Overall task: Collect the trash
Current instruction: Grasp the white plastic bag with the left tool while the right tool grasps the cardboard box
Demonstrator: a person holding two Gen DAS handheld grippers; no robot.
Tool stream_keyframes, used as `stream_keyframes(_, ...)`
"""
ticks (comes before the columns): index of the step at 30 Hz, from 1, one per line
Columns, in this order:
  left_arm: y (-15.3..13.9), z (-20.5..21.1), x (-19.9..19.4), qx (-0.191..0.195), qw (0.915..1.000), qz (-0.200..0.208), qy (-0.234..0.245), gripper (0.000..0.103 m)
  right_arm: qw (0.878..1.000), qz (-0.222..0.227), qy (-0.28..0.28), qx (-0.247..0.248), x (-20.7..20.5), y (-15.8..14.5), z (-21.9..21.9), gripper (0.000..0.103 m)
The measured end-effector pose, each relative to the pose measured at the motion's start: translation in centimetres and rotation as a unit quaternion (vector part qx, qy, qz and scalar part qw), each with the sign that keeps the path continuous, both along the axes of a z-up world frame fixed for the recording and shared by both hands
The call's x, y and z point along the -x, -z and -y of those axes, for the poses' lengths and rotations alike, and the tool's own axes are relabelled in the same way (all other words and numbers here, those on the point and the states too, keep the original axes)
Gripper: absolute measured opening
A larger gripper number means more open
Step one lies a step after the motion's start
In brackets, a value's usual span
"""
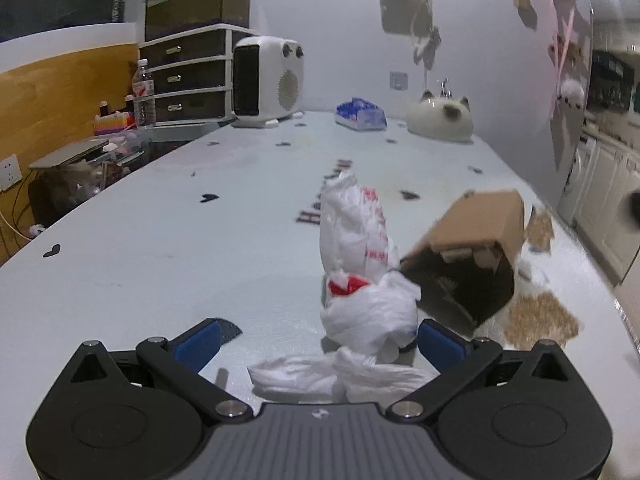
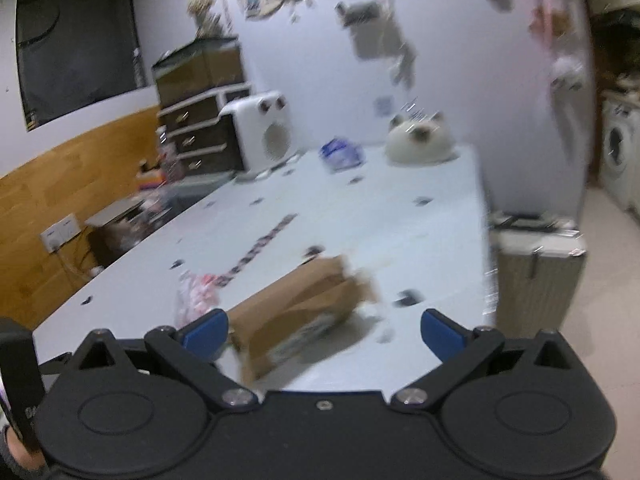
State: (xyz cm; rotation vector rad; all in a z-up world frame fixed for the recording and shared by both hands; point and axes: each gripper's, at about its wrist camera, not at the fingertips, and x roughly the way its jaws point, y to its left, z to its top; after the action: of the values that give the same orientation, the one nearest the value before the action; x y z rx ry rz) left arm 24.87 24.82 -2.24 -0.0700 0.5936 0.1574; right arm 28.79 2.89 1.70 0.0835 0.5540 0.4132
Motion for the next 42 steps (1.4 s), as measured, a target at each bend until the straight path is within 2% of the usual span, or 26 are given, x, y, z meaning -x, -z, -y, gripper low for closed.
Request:
stream_keyframes(4, -0.4, -0.2, 0.2, 0.01, 0.9997, 0.02, 0.006, 0.101, 0.999, -0.032, -0.011, 0.001, -2.1, 2.2, -3.2, 0.102)
stream_keyframes(6, -0.5, -0.2, 0.1, 0.014, 0.9996, 0.024, 0.008, 0.1, 0.999, -0.035, -0.016, 0.013, -2.7, 3.2, -4.5, 0.093)
stream_keyframes(8, -0.4, -0.2, 0.0, 0.016, 0.9995, 0.025, 0.01, 0.098, 0.999, -0.037, -0.022, 0.024, -3.2, 4.1, -5.4, 0.069)
stream_keyframes(9, -0.4, -0.2, 0.0, 0.016, 0.9995, 0.025, 0.01, 0.097, 0.999, -0.041, -0.021, 0.025, -3.4, 4.3, -5.6, 0.064)
stream_keyframes(11, -0.3, -0.1, -0.1, 0.016, 0.9994, 0.027, 0.012, 0.096, 0.998, -0.051, -0.024, 0.018, -3.5, 4.9, -5.2, 0.038)
stream_keyframes(13, -0.3, 0.1, 0.0, 0.016, 0.9992, 0.032, 0.017, 0.094, 0.998, -0.054, -0.031, 0.014, -3.2, 5.1, -4.5, 0.023)
stream_keyframes(18, -0.2, 0.9, 0.2, 0.015, 0.9982, 0.047, 0.034, 0.093, 0.998, -0.018, -0.05, 0.041, -0.9, 4.9, -1.7, 0.01)
stream_keyframes(20, -0.1, 1.1, 0.2, 0.013, 0.9979, 0.05, 0.038, 0.091, 0.998, -0.013, -0.053, 0.037, 0.0, 4.7, -0.1, 0.005)
stream_keyframes(27, -0.1, 1.3, 0.2, 0.021, 0.9969, 0.058, 0.049, 0.09, 0.995, 0.004, -0.08, 0.064, 5.0, 4.1, 4.7, 0.005)
stream_keyframes(28, -0.1, 1.4, 0.2, 0.024, 0.9966, 0.06, 0.051, 0.09, 0.994, 0.005, -0.088, 0.067, 5.8, 4.1, 5.2, 0.009)
stream_keyframes(30, -0.1, 1.4, 0.2, 0.029, 0.9964, 0.06, 0.052, 0.09, 0.992, 0.0, -0.107, 0.069, 7.1, 4.0, 6.2, 0.024)
stream_keyframes(32, 0.1, 1.4, 0.0, 0.03, 0.9967, 0.058, 0.049, 0.09, 0.989, 0.0, -0.132, 0.07, 8.6, 3.7, 7.1, 0.05)
stream_keyframes(34, 0.1, 1.4, -0.1, 0.022, 0.9973, 0.055, 0.043, 0.09, 0.988, 0.002, -0.141, 0.058, 9.3, 3.2, 7.7, 0.059)
stream_keyframes(39, 0.4, 1.3, -0.3, 0.029, 0.9972, 0.052, 0.044, 0.09, 0.993, -0.02, -0.112, -0.032, 7.1, 1.7, 8.8, 0.069)
stream_keyframes(42, 0.4, 1.3, -0.4, 0.033, 0.9969, 0.053, 0.048, 0.09, 0.994, -0.04, -0.089, -0.052, 4.2, 1.8, 8.1, 0.073)
